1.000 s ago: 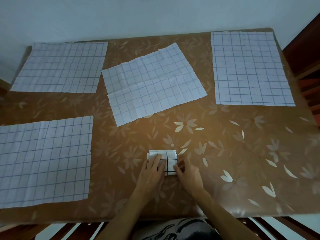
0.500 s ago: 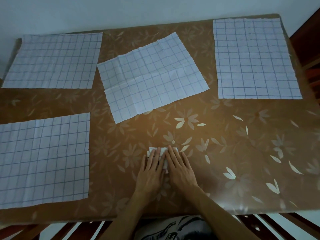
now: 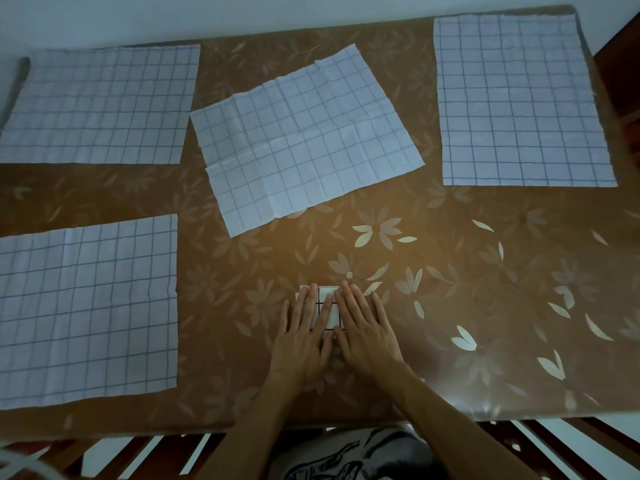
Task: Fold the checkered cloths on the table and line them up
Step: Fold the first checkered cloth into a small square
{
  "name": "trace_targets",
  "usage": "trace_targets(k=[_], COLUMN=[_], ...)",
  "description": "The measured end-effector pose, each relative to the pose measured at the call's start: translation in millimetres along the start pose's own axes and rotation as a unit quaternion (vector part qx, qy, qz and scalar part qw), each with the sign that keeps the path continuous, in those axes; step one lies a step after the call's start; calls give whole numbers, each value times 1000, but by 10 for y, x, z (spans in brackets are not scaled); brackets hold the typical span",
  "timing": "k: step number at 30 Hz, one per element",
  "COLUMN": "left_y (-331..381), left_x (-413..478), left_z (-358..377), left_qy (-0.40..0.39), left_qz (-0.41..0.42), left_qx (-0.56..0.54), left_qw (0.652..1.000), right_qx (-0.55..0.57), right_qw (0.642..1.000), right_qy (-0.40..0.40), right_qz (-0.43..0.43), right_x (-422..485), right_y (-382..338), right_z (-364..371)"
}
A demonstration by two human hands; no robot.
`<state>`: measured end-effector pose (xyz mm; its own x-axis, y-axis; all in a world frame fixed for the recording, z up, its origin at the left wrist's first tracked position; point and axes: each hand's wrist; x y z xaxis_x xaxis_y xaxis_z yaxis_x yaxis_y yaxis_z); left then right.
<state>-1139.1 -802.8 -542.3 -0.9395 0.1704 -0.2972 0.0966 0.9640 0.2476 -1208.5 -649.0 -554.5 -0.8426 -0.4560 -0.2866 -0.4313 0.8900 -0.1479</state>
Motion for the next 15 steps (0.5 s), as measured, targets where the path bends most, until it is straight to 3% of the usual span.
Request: trace_targets(k=[15], left_y=[-49], left_x=[-42], left_z=[-18], left_qy=[-9], left_qz=[-46], left_qx=[-2], left_qw=[999], right_qx=[0], right_qw=[1000], right_qy=[-6], right_qz=[1], right_x=[39], right_y=[-81], right_z=[-5])
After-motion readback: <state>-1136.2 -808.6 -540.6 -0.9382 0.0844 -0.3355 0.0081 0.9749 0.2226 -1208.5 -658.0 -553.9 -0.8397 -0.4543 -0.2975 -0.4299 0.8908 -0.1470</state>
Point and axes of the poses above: each hand's wrist, its own x-axis towards the middle knuckle, its own z-axis out of the palm, y = z × x, and after that the axes turned 14 degrees about z, right-handed
